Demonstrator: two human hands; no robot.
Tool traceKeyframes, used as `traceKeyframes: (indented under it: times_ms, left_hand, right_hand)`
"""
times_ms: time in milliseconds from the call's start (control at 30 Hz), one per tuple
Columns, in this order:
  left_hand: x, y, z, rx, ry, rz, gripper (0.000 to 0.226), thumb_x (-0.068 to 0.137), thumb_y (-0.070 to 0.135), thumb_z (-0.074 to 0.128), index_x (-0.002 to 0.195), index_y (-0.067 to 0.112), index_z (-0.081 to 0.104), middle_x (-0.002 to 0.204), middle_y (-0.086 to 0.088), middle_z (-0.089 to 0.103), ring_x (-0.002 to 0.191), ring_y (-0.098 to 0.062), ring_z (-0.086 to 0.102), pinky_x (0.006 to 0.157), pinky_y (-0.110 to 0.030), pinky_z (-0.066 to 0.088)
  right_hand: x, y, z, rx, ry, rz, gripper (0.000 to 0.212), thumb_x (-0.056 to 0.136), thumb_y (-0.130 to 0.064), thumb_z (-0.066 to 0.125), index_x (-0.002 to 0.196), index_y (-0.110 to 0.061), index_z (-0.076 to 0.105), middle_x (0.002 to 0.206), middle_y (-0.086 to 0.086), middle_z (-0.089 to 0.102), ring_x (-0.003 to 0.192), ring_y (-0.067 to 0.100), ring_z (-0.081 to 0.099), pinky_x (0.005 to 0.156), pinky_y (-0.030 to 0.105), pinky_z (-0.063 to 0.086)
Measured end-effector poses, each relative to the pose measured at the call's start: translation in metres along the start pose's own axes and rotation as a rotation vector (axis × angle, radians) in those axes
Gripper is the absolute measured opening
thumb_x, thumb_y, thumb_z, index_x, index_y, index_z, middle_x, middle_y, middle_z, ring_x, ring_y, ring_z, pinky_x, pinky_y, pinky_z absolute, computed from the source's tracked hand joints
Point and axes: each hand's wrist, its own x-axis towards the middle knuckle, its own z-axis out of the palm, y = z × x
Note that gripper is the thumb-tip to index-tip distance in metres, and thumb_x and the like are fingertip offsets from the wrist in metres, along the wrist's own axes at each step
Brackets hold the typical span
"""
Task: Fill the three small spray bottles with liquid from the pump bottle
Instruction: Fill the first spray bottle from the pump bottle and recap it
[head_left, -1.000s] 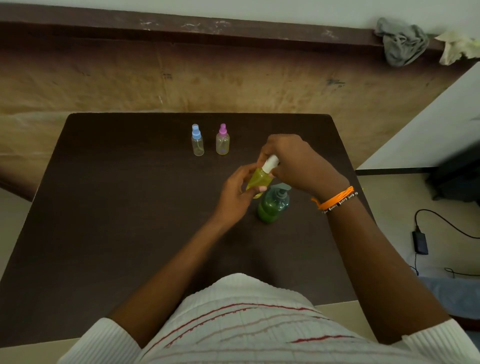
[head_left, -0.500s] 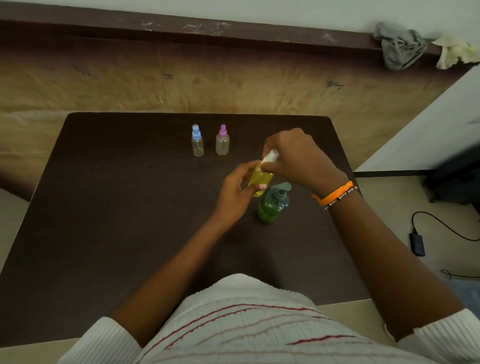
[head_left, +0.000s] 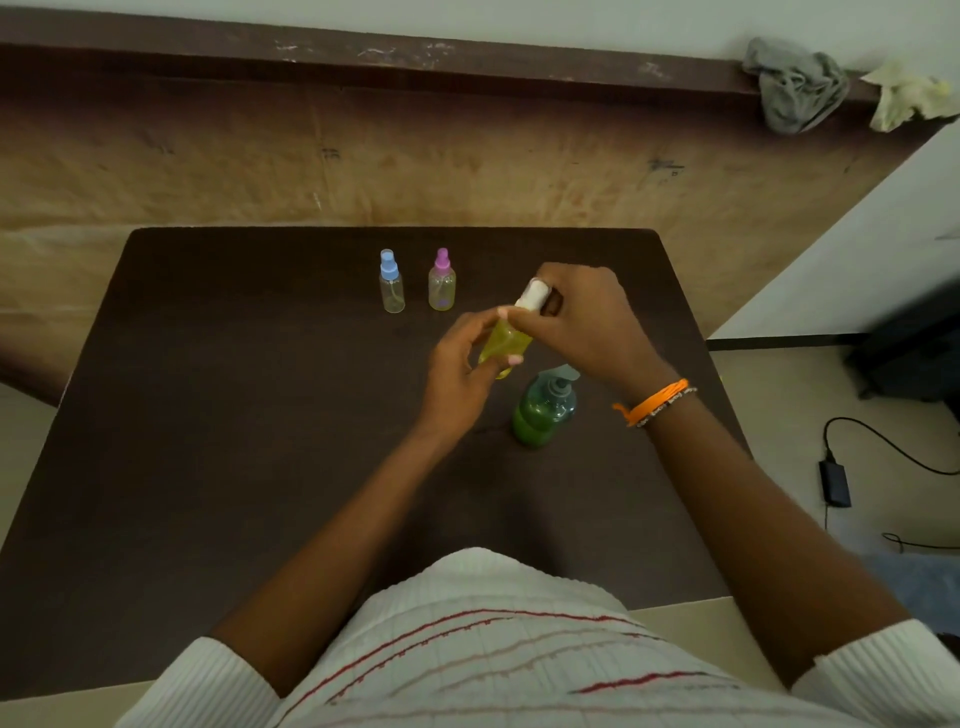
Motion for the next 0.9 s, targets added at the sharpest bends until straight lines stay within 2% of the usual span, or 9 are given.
traceKeyframes:
  times_ms: [67,167,267,367,467,567,700,767,900]
  left_hand:
    - [0.001,0.002,0.001,0.041,0.000,0.043,0.047,0.073,0.007,0.063,0.118,0.014,0.054,0.107,-0.005,0.059,0.095,0.004,0.056,0.083,-0.013,0.046]
    - [0.000,0.004,0.000,0.047,-0.026,0.034,0.046,0.076,0.008,0.064,0.120,0.015,0.053,0.107,-0.003,0.059,0.096,0.005,0.056,0.083,-0.014,0.046]
    - [0.002,0.005,0.000,0.031,-0.047,0.026,0.044,0.079,0.003,0.065,0.119,0.016,0.053,0.110,-0.005,0.060,0.098,0.003,0.056,0.085,-0.014,0.046]
    - [0.004,0.005,-0.004,0.015,-0.069,-0.013,0.043,0.079,0.007,0.065,0.121,0.012,0.055,0.115,-0.010,0.060,0.104,-0.006,0.058,0.089,-0.020,0.048]
    - [0.004,0.002,-0.009,-0.030,-0.091,-0.049,0.049,0.076,0.014,0.066,0.123,0.018,0.053,0.118,-0.013,0.060,0.110,-0.018,0.059,0.095,-0.036,0.049]
    - [0.003,0.005,-0.007,-0.092,-0.117,-0.080,0.047,0.076,0.015,0.065,0.120,0.025,0.052,0.116,-0.013,0.062,0.108,-0.024,0.060,0.092,-0.042,0.051]
    - [0.004,0.008,-0.001,-0.053,0.020,-0.070,0.043,0.075,0.011,0.067,0.116,0.012,0.056,0.113,-0.012,0.062,0.100,-0.014,0.062,0.084,-0.029,0.053]
    - [0.005,0.005,-0.003,-0.001,0.049,-0.052,0.041,0.076,0.011,0.067,0.116,0.007,0.057,0.113,-0.012,0.062,0.100,-0.012,0.061,0.083,-0.024,0.051]
    - [0.007,0.010,-0.014,-0.059,-0.113,-0.122,0.045,0.080,0.008,0.064,0.123,0.012,0.053,0.112,-0.006,0.063,0.103,-0.012,0.061,0.085,-0.027,0.052]
  right_hand:
    - [-0.006,-0.004,0.012,-0.036,0.166,0.090,0.028,0.082,-0.035,0.068,0.070,-0.017,0.051,0.057,-0.008,0.048,0.057,0.013,0.049,0.050,0.025,0.029]
    - [-0.006,-0.007,0.016,-0.124,0.201,0.156,0.029,0.084,-0.042,0.064,0.073,-0.019,0.050,0.062,-0.006,0.051,0.062,0.014,0.051,0.050,0.027,0.029]
    - [-0.002,-0.002,0.016,0.094,0.213,0.016,0.022,0.081,-0.031,0.070,0.084,-0.012,0.059,0.079,0.001,0.059,0.070,0.012,0.052,0.059,0.025,0.039]
    - [0.003,0.011,0.003,0.414,-0.058,-0.052,0.018,0.078,-0.009,0.075,0.093,-0.009,0.066,0.091,0.006,0.065,0.080,0.010,0.059,0.071,0.020,0.047]
    - [0.002,0.021,-0.011,0.625,-0.341,-0.023,0.033,0.084,0.007,0.063,0.114,-0.006,0.062,0.102,0.013,0.066,0.092,0.009,0.064,0.082,0.021,0.053]
    - [0.002,0.019,-0.007,0.658,-0.226,0.004,0.027,0.084,0.004,0.065,0.110,-0.004,0.064,0.095,0.004,0.068,0.086,0.004,0.066,0.081,0.020,0.053]
    - [0.000,0.007,0.019,0.586,0.080,0.118,0.020,0.077,-0.010,0.077,0.089,-0.001,0.065,0.084,0.018,0.067,0.075,0.015,0.059,0.069,0.032,0.050]
    - [0.000,0.006,0.030,0.563,0.161,0.164,0.024,0.074,-0.017,0.080,0.083,-0.006,0.061,0.077,0.013,0.061,0.069,0.015,0.054,0.063,0.031,0.045]
    - [0.002,0.015,0.015,0.749,-0.098,0.053,0.023,0.081,-0.006,0.070,0.102,-0.006,0.061,0.094,0.010,0.065,0.088,0.015,0.062,0.080,0.032,0.051]
